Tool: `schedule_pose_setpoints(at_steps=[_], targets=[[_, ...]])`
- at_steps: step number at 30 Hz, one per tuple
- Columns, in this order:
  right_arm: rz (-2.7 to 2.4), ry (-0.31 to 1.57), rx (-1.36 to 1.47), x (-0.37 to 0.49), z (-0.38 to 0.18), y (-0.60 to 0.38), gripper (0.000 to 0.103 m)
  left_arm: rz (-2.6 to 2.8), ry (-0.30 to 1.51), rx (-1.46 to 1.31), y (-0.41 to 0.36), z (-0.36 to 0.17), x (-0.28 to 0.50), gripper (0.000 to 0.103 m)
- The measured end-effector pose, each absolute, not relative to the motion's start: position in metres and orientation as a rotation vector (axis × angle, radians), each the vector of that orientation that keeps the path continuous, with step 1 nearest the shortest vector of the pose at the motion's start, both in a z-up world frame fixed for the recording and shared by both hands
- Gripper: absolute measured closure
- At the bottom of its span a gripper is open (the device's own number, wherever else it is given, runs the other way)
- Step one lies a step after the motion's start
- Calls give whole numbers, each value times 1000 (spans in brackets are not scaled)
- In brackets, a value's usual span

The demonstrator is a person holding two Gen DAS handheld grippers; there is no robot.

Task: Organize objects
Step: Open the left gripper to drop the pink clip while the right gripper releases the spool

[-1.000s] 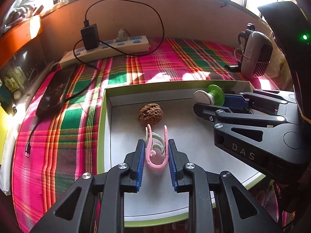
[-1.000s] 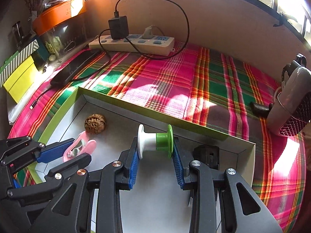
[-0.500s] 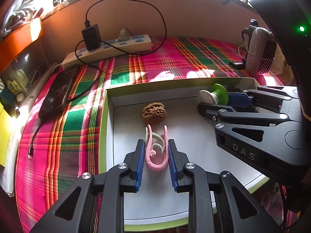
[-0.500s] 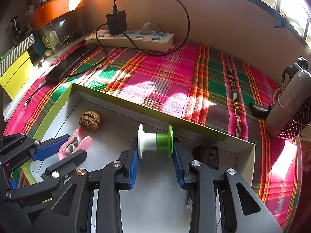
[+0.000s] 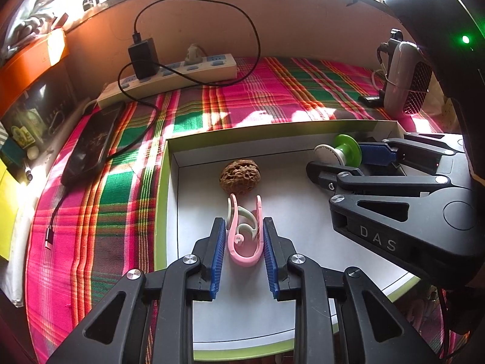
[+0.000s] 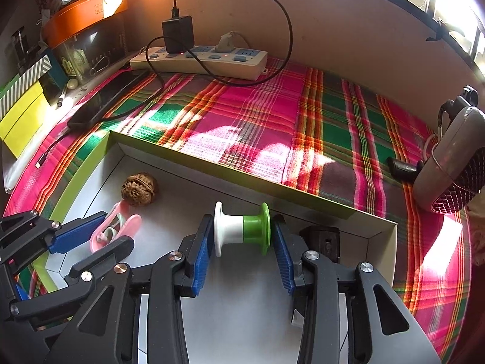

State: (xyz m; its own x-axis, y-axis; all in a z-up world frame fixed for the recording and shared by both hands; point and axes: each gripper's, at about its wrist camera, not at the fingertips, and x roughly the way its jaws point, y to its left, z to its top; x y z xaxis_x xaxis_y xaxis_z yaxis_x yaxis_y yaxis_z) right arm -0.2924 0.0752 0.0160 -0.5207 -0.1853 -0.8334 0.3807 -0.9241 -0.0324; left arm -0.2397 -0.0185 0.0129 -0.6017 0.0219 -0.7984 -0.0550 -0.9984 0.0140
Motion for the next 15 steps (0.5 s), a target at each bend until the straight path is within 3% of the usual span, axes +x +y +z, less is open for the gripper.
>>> schedule_pose_setpoints(at_steps=[15], targets=[[-2481,286,1298,-287,22,77,53,2783,37,-1373,-23,18,-235,76]])
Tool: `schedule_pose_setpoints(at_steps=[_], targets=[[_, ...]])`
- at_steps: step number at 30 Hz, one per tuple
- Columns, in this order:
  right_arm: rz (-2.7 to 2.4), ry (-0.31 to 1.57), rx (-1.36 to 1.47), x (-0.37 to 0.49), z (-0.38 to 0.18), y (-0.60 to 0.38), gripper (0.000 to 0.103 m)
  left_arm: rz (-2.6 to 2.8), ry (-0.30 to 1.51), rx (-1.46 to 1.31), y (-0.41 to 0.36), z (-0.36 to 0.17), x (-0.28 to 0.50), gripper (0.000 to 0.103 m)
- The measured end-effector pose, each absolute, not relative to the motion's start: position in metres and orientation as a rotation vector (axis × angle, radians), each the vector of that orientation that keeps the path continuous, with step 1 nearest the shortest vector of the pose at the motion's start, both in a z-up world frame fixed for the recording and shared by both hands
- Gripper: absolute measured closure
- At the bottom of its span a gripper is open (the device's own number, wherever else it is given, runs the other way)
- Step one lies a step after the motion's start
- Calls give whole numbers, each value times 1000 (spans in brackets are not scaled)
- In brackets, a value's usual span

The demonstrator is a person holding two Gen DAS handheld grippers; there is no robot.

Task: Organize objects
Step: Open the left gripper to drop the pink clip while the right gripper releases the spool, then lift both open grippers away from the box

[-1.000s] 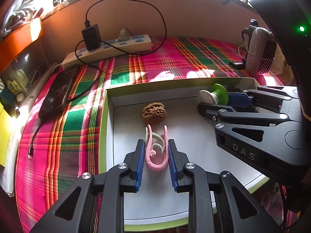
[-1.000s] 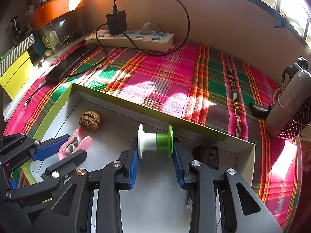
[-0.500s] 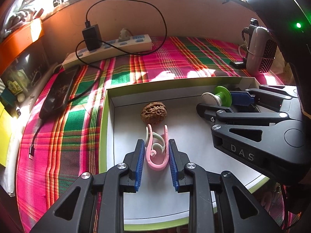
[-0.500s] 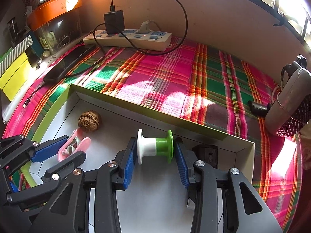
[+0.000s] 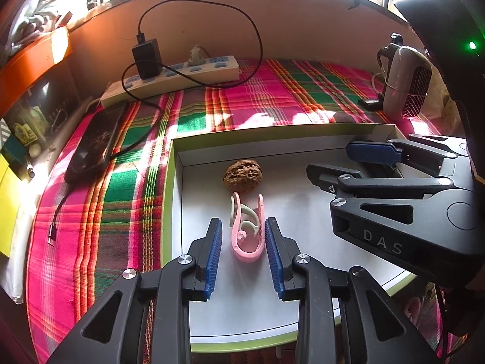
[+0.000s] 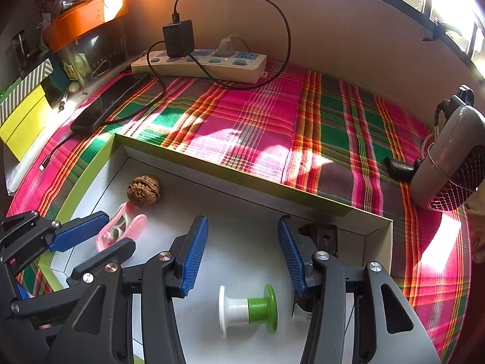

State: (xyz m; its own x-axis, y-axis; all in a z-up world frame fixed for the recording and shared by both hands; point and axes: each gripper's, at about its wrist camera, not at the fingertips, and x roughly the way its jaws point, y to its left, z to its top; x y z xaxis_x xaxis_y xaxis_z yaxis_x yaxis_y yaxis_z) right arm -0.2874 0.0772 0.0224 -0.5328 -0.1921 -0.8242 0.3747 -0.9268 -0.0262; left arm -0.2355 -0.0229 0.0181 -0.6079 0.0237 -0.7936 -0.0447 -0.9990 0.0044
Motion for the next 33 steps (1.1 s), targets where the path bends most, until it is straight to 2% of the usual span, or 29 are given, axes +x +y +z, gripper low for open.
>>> schedule_pose_setpoints(at_steps=[33], targets=[[-2592,155,1166,-217,61,108,53,2835,-13,-1254,-26,52,-180,74]])
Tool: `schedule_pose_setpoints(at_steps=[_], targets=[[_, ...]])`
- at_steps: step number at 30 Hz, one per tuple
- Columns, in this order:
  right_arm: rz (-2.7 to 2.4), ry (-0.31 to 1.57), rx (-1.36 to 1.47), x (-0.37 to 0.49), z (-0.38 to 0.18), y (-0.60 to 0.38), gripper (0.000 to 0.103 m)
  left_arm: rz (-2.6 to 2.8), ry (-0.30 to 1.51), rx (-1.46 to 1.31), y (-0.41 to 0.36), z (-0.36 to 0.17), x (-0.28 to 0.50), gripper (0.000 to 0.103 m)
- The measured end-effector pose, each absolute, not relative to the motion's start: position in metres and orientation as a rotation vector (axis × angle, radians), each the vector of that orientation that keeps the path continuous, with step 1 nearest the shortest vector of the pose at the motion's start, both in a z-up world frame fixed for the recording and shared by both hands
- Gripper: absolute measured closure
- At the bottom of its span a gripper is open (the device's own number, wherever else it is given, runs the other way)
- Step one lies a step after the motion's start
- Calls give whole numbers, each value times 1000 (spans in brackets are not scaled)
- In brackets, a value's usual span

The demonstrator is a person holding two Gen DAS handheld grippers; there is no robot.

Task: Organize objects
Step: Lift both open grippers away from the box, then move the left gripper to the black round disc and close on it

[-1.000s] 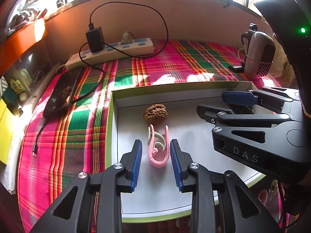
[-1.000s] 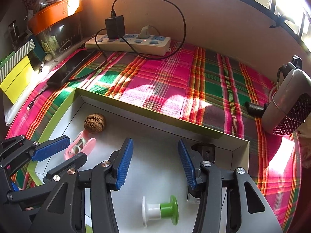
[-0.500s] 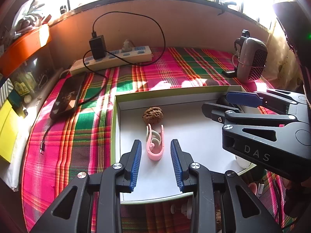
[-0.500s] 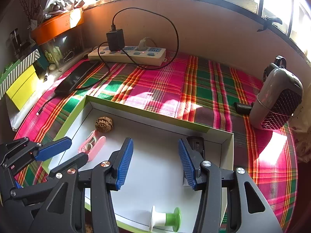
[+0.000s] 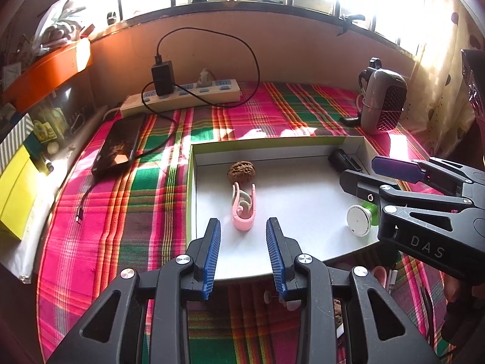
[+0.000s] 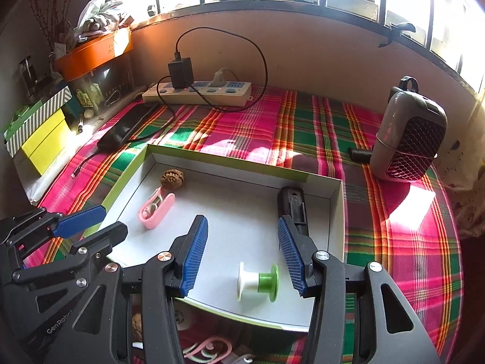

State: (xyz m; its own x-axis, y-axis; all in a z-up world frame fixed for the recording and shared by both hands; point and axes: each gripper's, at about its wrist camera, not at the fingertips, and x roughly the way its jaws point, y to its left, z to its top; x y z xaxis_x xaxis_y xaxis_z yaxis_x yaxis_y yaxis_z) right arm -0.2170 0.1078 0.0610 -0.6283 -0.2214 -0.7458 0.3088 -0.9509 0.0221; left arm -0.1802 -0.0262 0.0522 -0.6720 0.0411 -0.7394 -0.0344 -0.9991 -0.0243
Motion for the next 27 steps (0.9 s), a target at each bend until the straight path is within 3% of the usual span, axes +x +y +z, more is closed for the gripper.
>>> schedule_pose_setpoints(at_steps=[27], targets=[[-2690,37,1149,-133,51,155,53,2589,-164,-1188,-9,40,-108,71]])
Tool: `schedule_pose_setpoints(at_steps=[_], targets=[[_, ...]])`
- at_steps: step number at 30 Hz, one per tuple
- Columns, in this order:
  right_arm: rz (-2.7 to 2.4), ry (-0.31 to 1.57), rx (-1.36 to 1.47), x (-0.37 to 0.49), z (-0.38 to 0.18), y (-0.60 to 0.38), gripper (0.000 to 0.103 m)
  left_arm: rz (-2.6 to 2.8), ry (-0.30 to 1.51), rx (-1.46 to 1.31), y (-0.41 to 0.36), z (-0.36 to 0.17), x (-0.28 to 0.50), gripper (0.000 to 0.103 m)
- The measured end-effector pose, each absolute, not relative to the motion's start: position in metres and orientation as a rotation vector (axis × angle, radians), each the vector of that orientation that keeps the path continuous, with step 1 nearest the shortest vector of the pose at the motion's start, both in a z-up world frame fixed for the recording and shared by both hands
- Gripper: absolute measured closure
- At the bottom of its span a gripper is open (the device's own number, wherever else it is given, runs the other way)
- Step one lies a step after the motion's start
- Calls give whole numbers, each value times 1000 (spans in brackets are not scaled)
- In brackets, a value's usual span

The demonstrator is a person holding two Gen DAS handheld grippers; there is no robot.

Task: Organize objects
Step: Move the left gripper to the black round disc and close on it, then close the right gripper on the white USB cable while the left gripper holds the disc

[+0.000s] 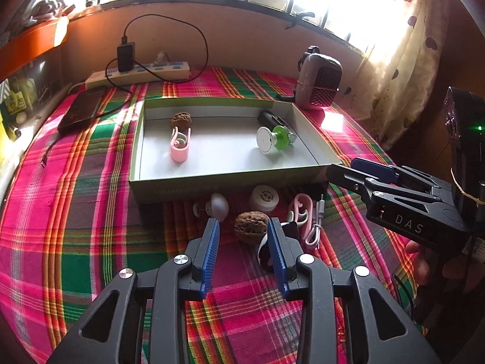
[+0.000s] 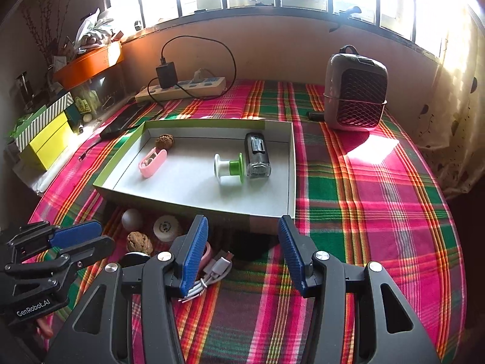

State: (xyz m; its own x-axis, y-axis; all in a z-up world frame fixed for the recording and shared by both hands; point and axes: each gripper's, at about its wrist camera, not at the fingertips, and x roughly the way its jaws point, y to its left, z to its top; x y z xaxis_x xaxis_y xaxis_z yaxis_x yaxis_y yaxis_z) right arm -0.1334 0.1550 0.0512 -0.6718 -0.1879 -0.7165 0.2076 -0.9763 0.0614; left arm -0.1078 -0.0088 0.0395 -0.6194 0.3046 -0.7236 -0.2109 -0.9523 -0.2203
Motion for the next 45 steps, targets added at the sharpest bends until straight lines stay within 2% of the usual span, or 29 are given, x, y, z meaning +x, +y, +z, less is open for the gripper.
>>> schedule_pose_setpoints(at_steps=[33,38,45], targets=[[-2677,-32,1228,-116,27,174,53,2509,-101,-1287,28,14,-112,69],[-2670,-19,1232,-116,26,170,53,2517,-119,-1283,25,13,-112,75],[-2661,1,1250,-116,23,165,53,2531,-135,-1278,17,12,-108,76]])
